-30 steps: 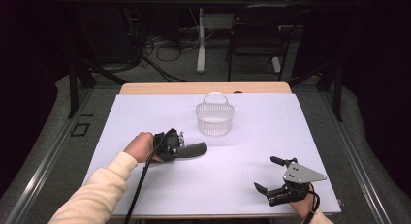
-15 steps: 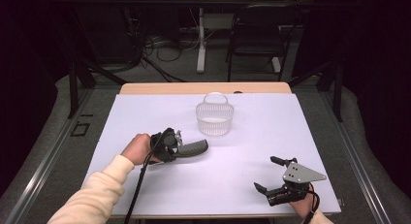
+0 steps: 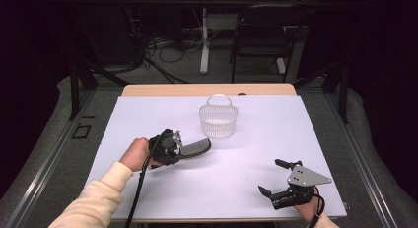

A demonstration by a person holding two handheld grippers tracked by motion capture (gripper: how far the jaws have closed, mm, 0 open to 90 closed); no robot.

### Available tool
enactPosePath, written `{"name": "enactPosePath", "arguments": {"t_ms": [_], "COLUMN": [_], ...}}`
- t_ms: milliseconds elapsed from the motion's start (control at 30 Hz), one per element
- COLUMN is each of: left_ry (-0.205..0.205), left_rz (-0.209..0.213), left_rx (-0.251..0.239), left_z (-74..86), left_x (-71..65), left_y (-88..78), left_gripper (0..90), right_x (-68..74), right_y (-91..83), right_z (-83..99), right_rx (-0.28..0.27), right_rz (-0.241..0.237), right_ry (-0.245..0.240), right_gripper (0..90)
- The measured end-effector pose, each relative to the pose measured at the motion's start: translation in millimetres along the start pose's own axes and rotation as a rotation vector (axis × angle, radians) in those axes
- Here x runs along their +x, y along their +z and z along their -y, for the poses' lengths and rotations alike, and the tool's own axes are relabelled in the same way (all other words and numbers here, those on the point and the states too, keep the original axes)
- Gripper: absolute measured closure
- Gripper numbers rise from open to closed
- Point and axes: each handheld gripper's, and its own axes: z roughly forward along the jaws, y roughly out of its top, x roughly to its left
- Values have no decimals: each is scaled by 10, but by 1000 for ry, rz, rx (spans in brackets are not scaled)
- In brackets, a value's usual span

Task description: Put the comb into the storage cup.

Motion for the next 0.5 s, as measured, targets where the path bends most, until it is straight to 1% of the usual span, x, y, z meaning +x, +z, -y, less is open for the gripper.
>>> {"name": "enactPosePath", "arguments": {"t_ms": [300,433,500], "left_ry": [-35,-56,-73], "left_rz": [-5,-11,-15], "left_rx": [-53,-73,-85], "left_z": [57,86,107], "left_x": [-20,-34,-36], "left_y": [-48,-65,-71], "left_gripper": [720,720,720], "right_x": [0,1,0], "right_y": [2,2,3], "right_z": [0,1,2], "right_rx": [1,5,5], "right_rz": [0,0,1], "right_ry": [0,5,5], "right_gripper": [0,0,0]}}
